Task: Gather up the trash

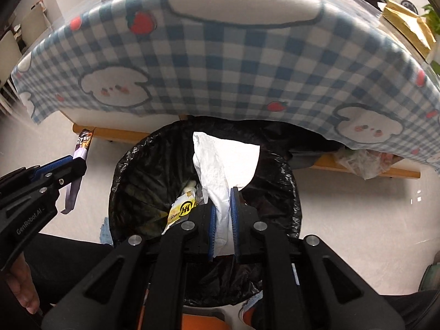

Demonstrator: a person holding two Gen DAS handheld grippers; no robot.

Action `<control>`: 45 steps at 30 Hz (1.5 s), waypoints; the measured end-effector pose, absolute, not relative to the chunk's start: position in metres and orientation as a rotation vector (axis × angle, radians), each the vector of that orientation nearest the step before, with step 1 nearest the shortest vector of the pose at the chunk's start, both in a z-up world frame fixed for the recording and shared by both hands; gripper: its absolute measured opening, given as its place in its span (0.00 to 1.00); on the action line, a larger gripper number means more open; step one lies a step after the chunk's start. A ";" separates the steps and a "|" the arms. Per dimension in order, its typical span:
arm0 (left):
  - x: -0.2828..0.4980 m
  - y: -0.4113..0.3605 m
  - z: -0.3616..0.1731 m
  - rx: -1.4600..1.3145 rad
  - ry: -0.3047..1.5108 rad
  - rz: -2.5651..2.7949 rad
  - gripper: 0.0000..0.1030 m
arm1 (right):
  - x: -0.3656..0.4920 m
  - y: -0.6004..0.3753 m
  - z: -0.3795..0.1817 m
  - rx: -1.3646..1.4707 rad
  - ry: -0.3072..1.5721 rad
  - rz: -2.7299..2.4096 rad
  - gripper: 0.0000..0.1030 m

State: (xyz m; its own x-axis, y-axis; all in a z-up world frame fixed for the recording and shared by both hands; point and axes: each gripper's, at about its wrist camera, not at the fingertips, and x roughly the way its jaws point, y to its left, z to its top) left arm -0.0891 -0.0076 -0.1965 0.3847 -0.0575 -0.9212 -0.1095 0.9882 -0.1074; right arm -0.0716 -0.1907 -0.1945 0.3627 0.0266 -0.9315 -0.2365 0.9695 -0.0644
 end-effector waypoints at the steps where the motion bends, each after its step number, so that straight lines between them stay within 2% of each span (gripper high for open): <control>1: -0.089 -0.006 -0.198 -0.160 1.180 0.040 0.17 | -0.072 -0.189 -0.196 -0.201 1.189 0.177 0.23; 3: -0.088 -0.001 -0.199 -0.162 1.182 0.051 0.17 | -0.071 -0.187 -0.198 -0.206 1.183 0.181 0.40; 7: -0.088 0.002 -0.200 -0.163 1.178 0.054 0.17 | -0.071 -0.185 -0.199 -0.211 1.177 0.191 0.56; 12: -0.087 -0.002 -0.203 -0.151 1.182 0.049 0.17 | -0.071 -0.190 -0.190 -0.199 1.132 0.178 0.86; 14: -0.084 -0.006 -0.204 -0.144 1.181 0.043 0.17 | -0.070 -0.198 -0.187 -0.180 1.120 0.163 0.91; 37: -0.064 -0.089 -0.214 -0.098 1.170 -0.062 0.18 | -0.071 -0.286 -0.172 -0.125 1.082 -0.010 0.93; 40: -0.063 -0.092 -0.214 -0.089 1.155 -0.057 0.22 | -0.070 -0.288 -0.171 -0.133 1.079 -0.013 0.93; 43: -0.063 -0.090 -0.214 -0.076 1.150 -0.046 0.41 | -0.069 -0.290 -0.171 -0.131 1.083 -0.017 0.93; 45: -0.063 -0.086 -0.212 -0.076 1.141 -0.038 0.46 | -0.068 -0.289 -0.172 -0.134 1.083 -0.017 0.93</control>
State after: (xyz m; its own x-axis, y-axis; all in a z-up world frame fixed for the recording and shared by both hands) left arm -0.0629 -0.0865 -0.2118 0.4160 -0.0693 -0.9067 -0.0080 0.9968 -0.0798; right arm -0.0677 -0.2895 -0.1716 0.4694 -0.0795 -0.8794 -0.0522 0.9917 -0.1175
